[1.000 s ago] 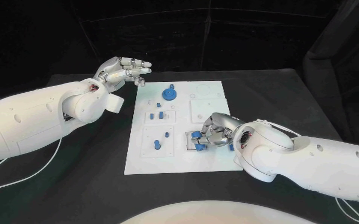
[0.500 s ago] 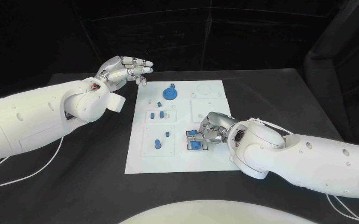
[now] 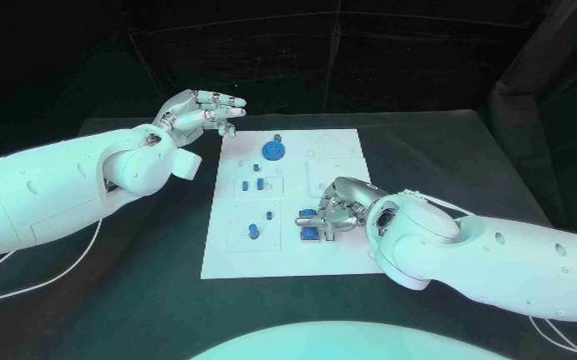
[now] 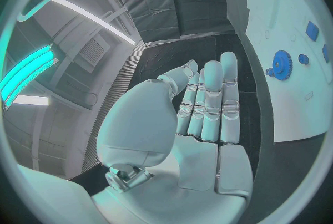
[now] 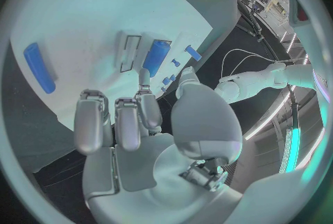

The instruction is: Assemble the parts on the task board

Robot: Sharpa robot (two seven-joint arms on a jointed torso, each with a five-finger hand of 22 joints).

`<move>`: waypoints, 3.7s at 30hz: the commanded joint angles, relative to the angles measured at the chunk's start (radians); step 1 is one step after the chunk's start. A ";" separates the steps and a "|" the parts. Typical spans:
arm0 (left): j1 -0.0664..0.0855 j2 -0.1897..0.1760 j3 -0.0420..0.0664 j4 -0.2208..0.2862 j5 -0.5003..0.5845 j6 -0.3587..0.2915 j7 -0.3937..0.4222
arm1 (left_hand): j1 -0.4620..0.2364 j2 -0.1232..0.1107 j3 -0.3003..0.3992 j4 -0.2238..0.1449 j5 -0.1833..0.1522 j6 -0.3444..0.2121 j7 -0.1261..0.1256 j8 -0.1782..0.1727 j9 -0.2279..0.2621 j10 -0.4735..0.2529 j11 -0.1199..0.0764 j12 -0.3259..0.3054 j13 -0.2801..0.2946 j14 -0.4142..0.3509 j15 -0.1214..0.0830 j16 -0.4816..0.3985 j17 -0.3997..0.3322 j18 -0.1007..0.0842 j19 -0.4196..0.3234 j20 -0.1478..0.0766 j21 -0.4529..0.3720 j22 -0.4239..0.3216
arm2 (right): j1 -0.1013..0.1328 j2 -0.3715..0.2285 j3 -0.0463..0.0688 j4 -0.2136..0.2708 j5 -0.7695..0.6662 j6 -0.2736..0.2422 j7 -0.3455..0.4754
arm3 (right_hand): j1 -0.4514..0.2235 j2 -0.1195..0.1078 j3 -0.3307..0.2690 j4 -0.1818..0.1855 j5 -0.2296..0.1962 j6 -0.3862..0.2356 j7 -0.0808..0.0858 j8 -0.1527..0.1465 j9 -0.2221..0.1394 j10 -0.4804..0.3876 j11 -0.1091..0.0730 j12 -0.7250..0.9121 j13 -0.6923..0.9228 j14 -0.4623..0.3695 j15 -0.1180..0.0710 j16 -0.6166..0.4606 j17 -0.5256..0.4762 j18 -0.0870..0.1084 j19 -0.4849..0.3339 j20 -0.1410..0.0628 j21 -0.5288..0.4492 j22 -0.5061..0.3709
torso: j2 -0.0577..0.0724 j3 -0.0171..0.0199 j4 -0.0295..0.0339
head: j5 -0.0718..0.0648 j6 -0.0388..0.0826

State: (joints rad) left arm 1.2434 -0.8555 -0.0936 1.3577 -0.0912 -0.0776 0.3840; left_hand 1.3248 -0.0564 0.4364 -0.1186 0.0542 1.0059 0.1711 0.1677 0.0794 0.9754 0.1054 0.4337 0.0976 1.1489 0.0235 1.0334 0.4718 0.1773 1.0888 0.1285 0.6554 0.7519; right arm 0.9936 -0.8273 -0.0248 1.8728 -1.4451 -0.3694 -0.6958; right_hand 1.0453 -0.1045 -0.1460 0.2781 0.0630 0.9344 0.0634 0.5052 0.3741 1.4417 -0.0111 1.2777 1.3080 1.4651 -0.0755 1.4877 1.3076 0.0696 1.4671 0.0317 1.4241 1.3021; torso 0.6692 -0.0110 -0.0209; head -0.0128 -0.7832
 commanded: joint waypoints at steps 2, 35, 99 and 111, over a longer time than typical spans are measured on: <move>0.002 -0.001 0.001 0.002 0.003 0.012 0.002 | -0.003 0.009 -0.005 0.000 0.004 -0.001 0.003 0.004 0.000 -0.007 0.002 0.007 0.001 -0.009 0.001 -0.003 -0.002 0.006 -0.004 -0.003 -0.007 -0.002 | 0.001 -0.015 0.000 0.016 -0.041 0.031 0.013 | 0.144 0.012 0.017 -0.039 0.014 0.000 -0.001 0.013 0.016 0.000 -0.003 -0.004 0.025 0.073 -0.006 -0.002 0.090 -0.014 0.012 -0.007 -0.003 0.003 | 0.000 -0.0005 0.0005 | -0.002 -0.003; 0.001 0.005 0.000 -0.006 0.003 0.009 0.006 | -0.003 0.009 -0.005 0.000 0.004 -0.001 0.003 0.004 0.000 -0.007 0.002 0.007 0.001 -0.009 0.001 -0.003 -0.002 0.006 -0.004 -0.003 -0.007 -0.002 | 0.010 -0.296 0.000 0.071 -0.066 0.109 0.126 | 0.268 0.113 -0.047 -0.045 0.223 0.010 0.026 -0.127 -0.040 -0.008 0.020 -0.041 0.019 0.073 0.014 -0.003 0.096 -0.015 0.010 0.014 -0.001 0.011 | -0.001 0.0006 -0.0040 | -0.040 0.007; 0.000 -0.004 -0.001 -0.004 0.003 0.014 0.002 | -0.002 0.011 -0.006 -0.001 0.005 -0.002 0.002 0.006 0.000 -0.011 0.002 0.012 0.000 -0.010 0.001 -0.003 -0.006 0.006 -0.004 -0.003 -0.009 -0.004 | 0.001 -0.209 -0.001 0.028 0.024 0.087 0.074 | 0.393 0.135 0.183 -0.133 0.398 0.058 0.026 -0.233 -0.086 -0.052 0.015 -0.166 -0.043 0.069 0.008 -0.018 0.084 -0.011 0.001 0.005 -0.019 -0.008 | -0.003 -0.0027 0.0001 | -0.036 -0.007; 0.000 -0.004 -0.001 -0.003 0.003 0.014 0.002 | -0.002 0.011 -0.006 -0.001 0.005 -0.002 0.002 0.006 0.000 -0.011 0.002 0.012 0.000 -0.010 0.001 -0.003 -0.006 0.006 -0.004 -0.003 -0.009 -0.004 | 0.001 -0.206 -0.001 0.064 0.119 -0.033 0.099 | 0.349 0.075 0.273 -0.122 0.396 0.078 0.024 -0.239 -0.095 -0.038 0.014 -0.156 -0.037 0.072 0.008 -0.012 0.096 -0.012 0.006 0.006 -0.015 0.001 | -0.002 -0.0018 -0.0020 | -0.027 -0.009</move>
State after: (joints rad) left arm 1.2424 -0.8587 -0.0956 1.3522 -0.0911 -0.0742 0.3820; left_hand 1.3247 -0.0564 0.4364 -0.1186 0.0542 1.0059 0.1712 0.1677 0.0793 0.9719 0.1090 0.4406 0.0976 1.1453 0.0271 1.0334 0.4671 0.1773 1.0888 0.1285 0.6507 0.7492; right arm 0.9938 -1.0350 -0.0258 1.9326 -1.3791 -0.3356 -0.6161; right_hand 1.3957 -0.0218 0.1223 0.1566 0.4594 1.0054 0.0871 0.2638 0.2814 1.3953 0.0032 1.1164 1.2696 1.4648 -0.0719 1.4724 1.3080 0.0697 1.4670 0.0353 1.4086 1.3023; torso 0.6669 -0.0131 -0.0212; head -0.0410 -0.7913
